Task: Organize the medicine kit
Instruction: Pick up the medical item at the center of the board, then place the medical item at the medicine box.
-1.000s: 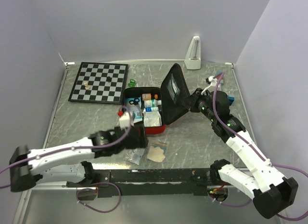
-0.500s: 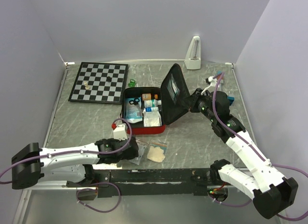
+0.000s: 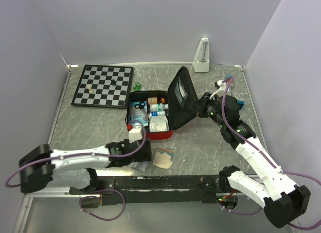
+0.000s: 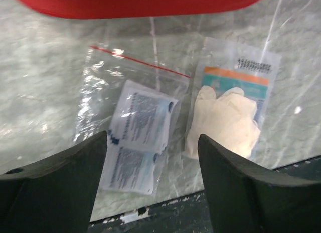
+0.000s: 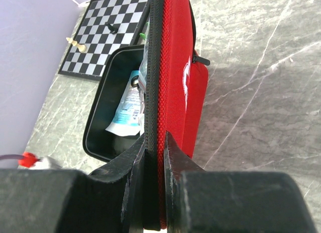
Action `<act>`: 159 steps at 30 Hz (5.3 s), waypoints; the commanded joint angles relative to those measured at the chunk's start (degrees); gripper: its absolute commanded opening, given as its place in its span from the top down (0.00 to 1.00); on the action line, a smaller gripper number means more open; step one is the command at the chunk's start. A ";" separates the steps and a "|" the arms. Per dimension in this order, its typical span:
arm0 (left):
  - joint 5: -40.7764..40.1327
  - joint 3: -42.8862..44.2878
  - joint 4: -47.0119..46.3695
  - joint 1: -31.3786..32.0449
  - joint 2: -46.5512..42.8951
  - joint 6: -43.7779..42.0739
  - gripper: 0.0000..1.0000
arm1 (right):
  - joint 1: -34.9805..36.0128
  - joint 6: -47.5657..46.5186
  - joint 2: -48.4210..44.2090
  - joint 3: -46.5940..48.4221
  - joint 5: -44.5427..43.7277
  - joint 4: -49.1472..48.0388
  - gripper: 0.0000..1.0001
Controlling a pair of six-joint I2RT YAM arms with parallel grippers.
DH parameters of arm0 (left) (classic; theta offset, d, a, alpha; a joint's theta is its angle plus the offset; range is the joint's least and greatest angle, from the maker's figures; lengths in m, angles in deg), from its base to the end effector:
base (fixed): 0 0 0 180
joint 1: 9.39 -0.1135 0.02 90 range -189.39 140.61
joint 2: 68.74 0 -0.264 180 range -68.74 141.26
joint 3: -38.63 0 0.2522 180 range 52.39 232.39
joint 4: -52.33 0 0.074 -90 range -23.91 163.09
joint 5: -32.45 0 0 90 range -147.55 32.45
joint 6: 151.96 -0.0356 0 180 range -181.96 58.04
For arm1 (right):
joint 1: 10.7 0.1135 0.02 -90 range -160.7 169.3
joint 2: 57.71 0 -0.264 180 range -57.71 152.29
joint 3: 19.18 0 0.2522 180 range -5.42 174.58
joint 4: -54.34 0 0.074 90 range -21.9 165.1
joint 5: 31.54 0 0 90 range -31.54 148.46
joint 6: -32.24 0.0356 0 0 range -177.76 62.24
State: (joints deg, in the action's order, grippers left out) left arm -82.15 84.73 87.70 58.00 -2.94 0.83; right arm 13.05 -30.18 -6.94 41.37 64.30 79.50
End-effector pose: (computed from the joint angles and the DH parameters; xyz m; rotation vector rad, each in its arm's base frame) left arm 0.0945 -0.1883 0.1821 -0.0700 2.4692 -0.4769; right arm 0.1881 0.0867 0.3318 -0.0103 1.8993 0.7137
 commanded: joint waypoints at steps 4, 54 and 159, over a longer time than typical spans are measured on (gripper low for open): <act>0.69 5.45 0.28 3.00 10.48 -3.11 0.26 | 1.30 0.29 1.09 -1.70 5.05 6.36 0.85; -12.40 13.36 17.50 12.49 21.66 6.30 0.99 | 1.30 0.64 2.59 -1.61 5.49 6.27 0.85; 21.70 52.29 -16.60 -26.44 22.79 -3.01 0.79 | 2.27 0.20 1.79 0.41 9.97 7.15 0.85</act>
State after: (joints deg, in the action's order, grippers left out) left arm -61.43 135.00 74.72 32.23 18.52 1.55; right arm 13.33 -30.64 -5.94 41.94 68.19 78.69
